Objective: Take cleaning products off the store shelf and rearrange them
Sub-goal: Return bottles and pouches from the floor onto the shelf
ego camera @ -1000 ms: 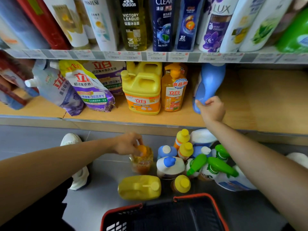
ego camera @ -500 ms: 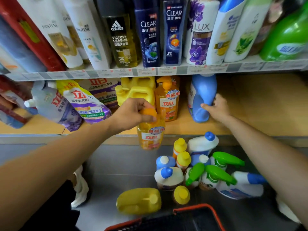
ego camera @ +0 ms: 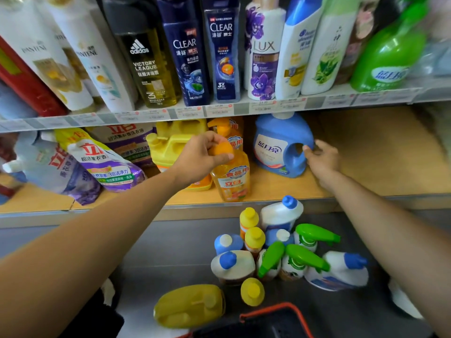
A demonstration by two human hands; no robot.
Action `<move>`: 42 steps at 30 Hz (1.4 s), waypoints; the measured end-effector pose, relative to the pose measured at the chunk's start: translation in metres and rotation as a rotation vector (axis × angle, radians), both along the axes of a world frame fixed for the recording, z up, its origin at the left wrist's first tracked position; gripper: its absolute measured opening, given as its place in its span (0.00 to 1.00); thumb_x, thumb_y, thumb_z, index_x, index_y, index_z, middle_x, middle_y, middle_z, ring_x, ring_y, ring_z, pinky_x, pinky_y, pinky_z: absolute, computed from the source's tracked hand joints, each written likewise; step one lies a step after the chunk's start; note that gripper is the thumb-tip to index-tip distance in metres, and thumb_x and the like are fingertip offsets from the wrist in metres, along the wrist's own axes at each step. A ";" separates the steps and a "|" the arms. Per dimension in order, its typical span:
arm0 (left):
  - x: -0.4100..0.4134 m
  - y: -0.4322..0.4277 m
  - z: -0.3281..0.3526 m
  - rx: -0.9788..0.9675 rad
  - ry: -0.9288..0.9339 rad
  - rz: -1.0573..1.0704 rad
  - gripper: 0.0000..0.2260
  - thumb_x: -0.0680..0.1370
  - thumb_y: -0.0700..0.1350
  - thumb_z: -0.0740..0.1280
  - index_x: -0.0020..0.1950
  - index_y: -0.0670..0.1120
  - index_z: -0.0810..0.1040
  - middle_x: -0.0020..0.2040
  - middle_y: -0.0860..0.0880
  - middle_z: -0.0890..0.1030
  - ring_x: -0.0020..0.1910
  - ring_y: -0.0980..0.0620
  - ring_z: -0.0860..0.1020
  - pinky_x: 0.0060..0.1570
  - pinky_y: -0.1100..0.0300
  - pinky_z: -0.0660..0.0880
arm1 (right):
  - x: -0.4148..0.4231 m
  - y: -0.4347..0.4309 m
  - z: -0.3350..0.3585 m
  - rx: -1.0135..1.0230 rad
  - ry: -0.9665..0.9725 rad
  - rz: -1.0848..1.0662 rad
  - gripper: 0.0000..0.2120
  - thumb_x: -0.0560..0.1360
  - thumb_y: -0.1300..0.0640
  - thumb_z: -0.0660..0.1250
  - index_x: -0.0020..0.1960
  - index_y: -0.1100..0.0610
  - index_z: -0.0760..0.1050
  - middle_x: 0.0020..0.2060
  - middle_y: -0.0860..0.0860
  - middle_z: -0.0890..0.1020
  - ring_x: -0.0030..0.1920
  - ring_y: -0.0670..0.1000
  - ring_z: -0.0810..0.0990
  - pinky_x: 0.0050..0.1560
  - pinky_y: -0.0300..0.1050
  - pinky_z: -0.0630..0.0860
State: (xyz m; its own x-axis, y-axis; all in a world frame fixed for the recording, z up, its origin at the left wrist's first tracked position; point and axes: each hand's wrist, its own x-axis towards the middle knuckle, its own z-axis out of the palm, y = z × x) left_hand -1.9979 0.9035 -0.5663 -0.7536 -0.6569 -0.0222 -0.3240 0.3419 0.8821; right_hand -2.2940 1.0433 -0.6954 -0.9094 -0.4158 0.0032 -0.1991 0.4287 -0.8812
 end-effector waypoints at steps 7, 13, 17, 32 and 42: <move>-0.007 -0.012 -0.013 -0.382 -0.111 0.067 0.16 0.78 0.50 0.72 0.65 0.50 0.78 0.53 0.51 0.79 0.51 0.50 0.80 0.50 0.55 0.79 | 0.001 -0.016 0.011 -0.127 -0.317 0.350 0.40 0.76 0.60 0.73 0.81 0.50 0.55 0.69 0.42 0.70 0.68 0.44 0.70 0.67 0.47 0.71; 0.002 -0.009 -0.019 -0.884 -0.097 -0.031 0.24 0.75 0.52 0.76 0.68 0.47 0.77 0.61 0.45 0.76 0.56 0.46 0.77 0.47 0.52 0.78 | 0.030 -0.009 -0.003 0.025 0.084 0.055 0.19 0.72 0.59 0.77 0.61 0.61 0.79 0.54 0.57 0.84 0.51 0.54 0.82 0.53 0.48 0.78; 0.000 -0.002 -0.031 -0.960 -0.179 -0.147 0.26 0.73 0.52 0.77 0.69 0.50 0.77 0.69 0.43 0.72 0.65 0.43 0.73 0.48 0.50 0.80 | 0.041 -0.016 -0.018 0.309 0.114 0.519 0.30 0.73 0.51 0.76 0.73 0.51 0.72 0.78 0.54 0.64 0.75 0.55 0.66 0.73 0.50 0.66; 0.007 0.001 -0.039 -1.239 -0.167 -0.149 0.18 0.75 0.50 0.74 0.64 0.47 0.79 0.72 0.40 0.72 0.69 0.35 0.68 0.59 0.43 0.75 | 0.032 -0.004 0.014 0.543 0.012 0.752 0.30 0.74 0.45 0.74 0.73 0.50 0.72 0.72 0.54 0.74 0.70 0.52 0.73 0.65 0.40 0.68; -0.006 0.047 -0.074 -0.740 -0.344 -0.639 0.12 0.78 0.49 0.72 0.60 0.48 0.80 0.53 0.49 0.81 0.52 0.48 0.79 0.44 0.56 0.75 | 0.085 0.039 0.033 0.800 0.305 1.053 0.25 0.71 0.50 0.77 0.66 0.50 0.77 0.61 0.51 0.81 0.61 0.55 0.76 0.62 0.49 0.74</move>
